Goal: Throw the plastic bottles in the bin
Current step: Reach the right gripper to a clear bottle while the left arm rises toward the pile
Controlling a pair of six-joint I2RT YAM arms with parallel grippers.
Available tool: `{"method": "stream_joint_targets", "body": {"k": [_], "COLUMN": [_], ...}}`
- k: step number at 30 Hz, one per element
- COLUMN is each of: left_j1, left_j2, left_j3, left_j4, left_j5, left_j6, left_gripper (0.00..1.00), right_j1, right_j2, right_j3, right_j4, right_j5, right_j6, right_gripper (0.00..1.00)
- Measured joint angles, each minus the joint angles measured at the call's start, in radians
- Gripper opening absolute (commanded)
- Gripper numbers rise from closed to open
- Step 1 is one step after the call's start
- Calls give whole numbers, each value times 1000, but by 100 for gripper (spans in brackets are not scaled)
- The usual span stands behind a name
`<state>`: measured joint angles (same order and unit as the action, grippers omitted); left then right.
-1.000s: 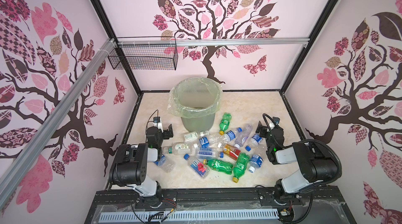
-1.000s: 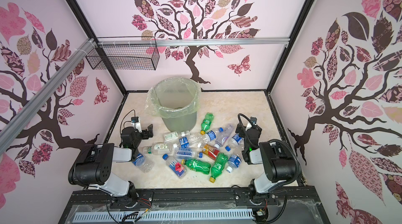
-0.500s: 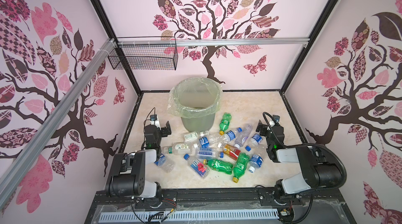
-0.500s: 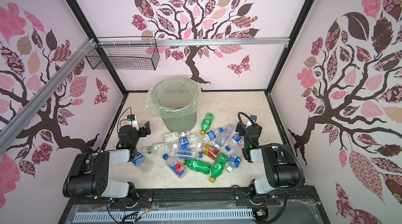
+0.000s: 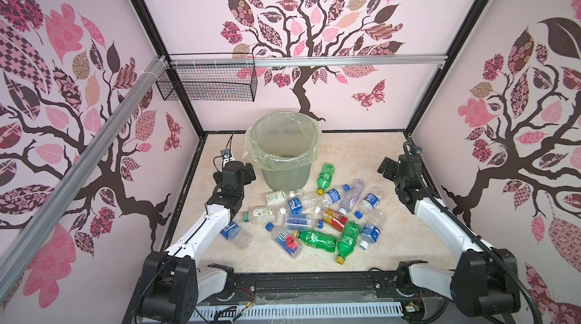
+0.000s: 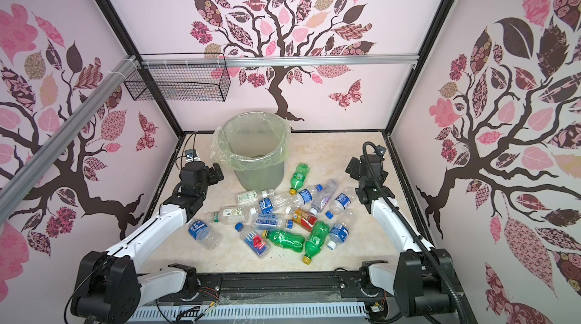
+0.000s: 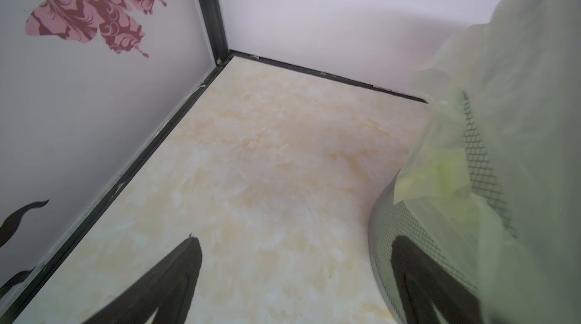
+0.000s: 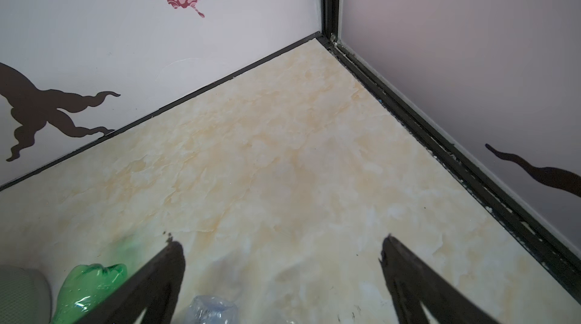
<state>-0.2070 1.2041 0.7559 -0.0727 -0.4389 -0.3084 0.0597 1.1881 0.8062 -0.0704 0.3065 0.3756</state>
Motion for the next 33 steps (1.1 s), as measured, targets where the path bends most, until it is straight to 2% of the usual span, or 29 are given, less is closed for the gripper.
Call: {"method": "stream_joint_targets", "body": {"k": [7,14,24,28,33], "left_j1": [0,0,0,0,0], "left_j2": [-93,-147,-285,-323,-342], "left_j3": [56,135,177,177,177], "left_j4": [-325,-534,-674,-678,-676], "left_j5": [-11,42,250,344,436], "left_j6": [-61,-22,173,205,225], "left_gripper": [98,98,98,98,98], "right_j1": [0,10,73,80,82], "right_j2": [-78,-128,-133,-127,-116], "right_j3": [48,34,-98,-114,-140], "right_j4": [-294,-486,-629,-665,-655], "right_j5": [-103,-257,-357,-371,-397], "right_j6": [82,168,213,216,223], "right_gripper": [100,98,95,94,86]}}
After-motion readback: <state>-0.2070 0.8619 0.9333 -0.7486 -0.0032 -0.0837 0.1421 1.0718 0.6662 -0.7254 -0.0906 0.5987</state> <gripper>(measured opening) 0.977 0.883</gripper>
